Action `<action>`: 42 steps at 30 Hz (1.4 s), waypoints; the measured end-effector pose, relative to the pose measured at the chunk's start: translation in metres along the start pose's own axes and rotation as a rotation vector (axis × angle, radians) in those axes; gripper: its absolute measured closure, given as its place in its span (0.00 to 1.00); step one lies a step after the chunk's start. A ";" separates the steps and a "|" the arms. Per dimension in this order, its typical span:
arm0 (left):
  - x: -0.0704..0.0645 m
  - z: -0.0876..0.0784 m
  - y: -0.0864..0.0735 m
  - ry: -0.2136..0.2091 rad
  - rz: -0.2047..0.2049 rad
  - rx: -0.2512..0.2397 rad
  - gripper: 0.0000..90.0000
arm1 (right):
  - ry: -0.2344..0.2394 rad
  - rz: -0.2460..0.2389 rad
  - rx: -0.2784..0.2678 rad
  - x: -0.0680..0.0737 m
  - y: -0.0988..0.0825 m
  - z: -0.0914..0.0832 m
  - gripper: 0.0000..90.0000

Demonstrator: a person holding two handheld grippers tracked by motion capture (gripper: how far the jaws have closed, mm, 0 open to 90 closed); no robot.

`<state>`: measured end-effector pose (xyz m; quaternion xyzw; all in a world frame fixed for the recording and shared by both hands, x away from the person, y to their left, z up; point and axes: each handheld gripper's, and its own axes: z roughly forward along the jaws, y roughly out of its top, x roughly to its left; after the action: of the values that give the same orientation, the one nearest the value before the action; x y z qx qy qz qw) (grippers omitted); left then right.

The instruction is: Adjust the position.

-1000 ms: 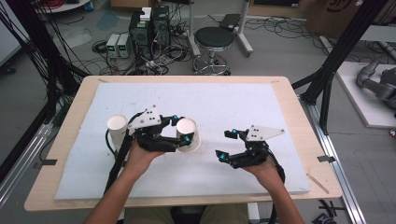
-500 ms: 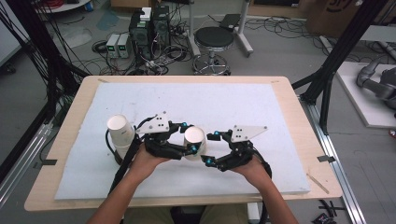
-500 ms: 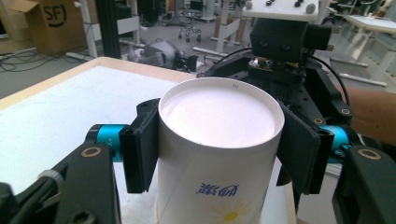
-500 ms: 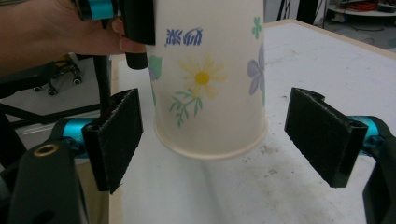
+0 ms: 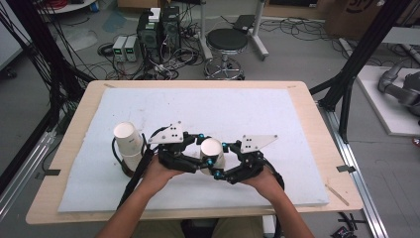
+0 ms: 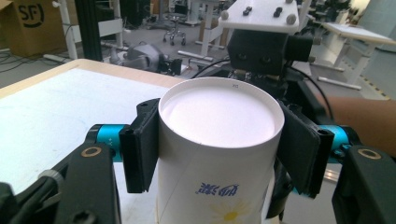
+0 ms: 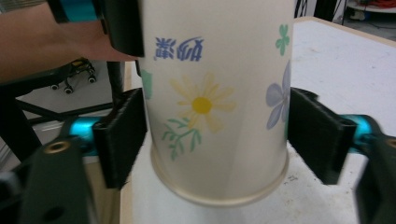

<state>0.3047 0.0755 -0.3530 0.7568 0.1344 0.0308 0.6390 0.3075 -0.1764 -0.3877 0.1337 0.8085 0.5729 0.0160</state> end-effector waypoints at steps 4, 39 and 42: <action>0.000 0.001 0.000 -0.003 -0.001 -0.001 0.40 | 0.007 0.000 0.003 0.000 0.000 0.001 0.29; 0.003 -0.012 0.015 -0.003 0.034 0.219 0.13 | 0.015 -0.114 0.225 -0.010 0.018 -0.018 0.35; 0.003 -0.010 0.017 -0.011 0.037 0.251 0.13 | 0.014 -0.131 0.243 -0.009 0.021 -0.018 0.35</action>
<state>0.3087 0.0831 -0.3354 0.8335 0.1195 0.0215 0.5391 0.3171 -0.1888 -0.3629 0.0774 0.8791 0.4694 0.0313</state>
